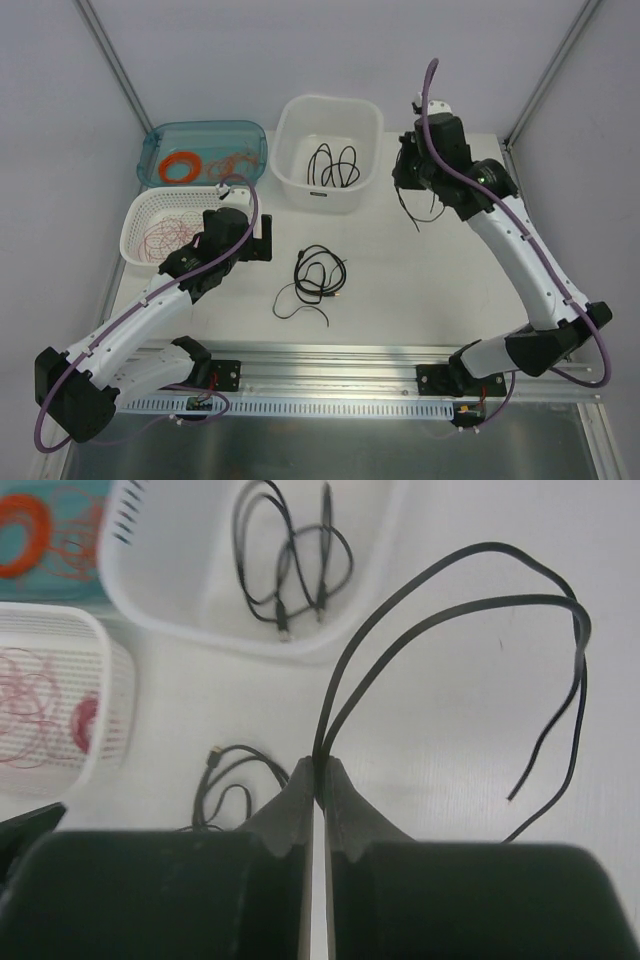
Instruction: Untangle the cables
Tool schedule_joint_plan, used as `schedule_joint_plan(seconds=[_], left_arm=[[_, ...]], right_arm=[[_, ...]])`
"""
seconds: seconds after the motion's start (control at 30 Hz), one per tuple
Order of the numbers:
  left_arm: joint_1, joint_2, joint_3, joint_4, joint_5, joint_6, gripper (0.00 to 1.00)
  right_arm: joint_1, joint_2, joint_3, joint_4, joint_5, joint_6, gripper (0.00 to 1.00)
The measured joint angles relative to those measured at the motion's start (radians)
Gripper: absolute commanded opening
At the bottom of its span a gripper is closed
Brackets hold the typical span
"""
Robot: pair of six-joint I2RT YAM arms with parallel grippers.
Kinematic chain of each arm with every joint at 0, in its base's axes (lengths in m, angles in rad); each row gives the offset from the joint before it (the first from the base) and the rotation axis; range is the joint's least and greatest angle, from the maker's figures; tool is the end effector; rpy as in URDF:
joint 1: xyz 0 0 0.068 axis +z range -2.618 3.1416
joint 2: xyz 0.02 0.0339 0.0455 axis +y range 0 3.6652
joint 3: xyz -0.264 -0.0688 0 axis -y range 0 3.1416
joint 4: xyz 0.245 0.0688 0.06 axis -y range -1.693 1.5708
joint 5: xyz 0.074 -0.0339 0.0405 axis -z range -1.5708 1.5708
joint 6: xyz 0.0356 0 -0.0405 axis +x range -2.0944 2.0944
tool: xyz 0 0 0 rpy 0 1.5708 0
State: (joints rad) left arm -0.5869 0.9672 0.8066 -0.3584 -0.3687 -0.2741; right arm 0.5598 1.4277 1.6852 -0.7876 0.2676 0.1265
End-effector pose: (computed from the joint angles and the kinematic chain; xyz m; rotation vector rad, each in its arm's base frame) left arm 0.1859 -0.1082 0.2977 0.0998 2.0527 -0.1487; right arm 0.2571 0.1500 0.4404 -0.2900 2.0628 0.1372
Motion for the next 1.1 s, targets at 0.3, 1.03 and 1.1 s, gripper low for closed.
schedule_joint_plan(seconds=[0.3, 1.03, 1.1], left_arm=[[0.000, 0.000, 0.000, 0.003, 0.000, 0.003, 0.99], [0.000, 0.012, 0.000, 0.003, 0.001, 0.006, 0.99], [0.000, 0.016, 0.000, 0.003, 0.001, 0.006, 0.99]], right_arm=[[0.008, 0.145, 0.327, 0.138, -0.224, -0.206, 0.01], [-0.022, 0.732, 0.443, 0.566, -0.498, -0.279, 0.14], [-0.027, 0.760, 0.443, 0.565, -0.486, -0.264, 0.44]])
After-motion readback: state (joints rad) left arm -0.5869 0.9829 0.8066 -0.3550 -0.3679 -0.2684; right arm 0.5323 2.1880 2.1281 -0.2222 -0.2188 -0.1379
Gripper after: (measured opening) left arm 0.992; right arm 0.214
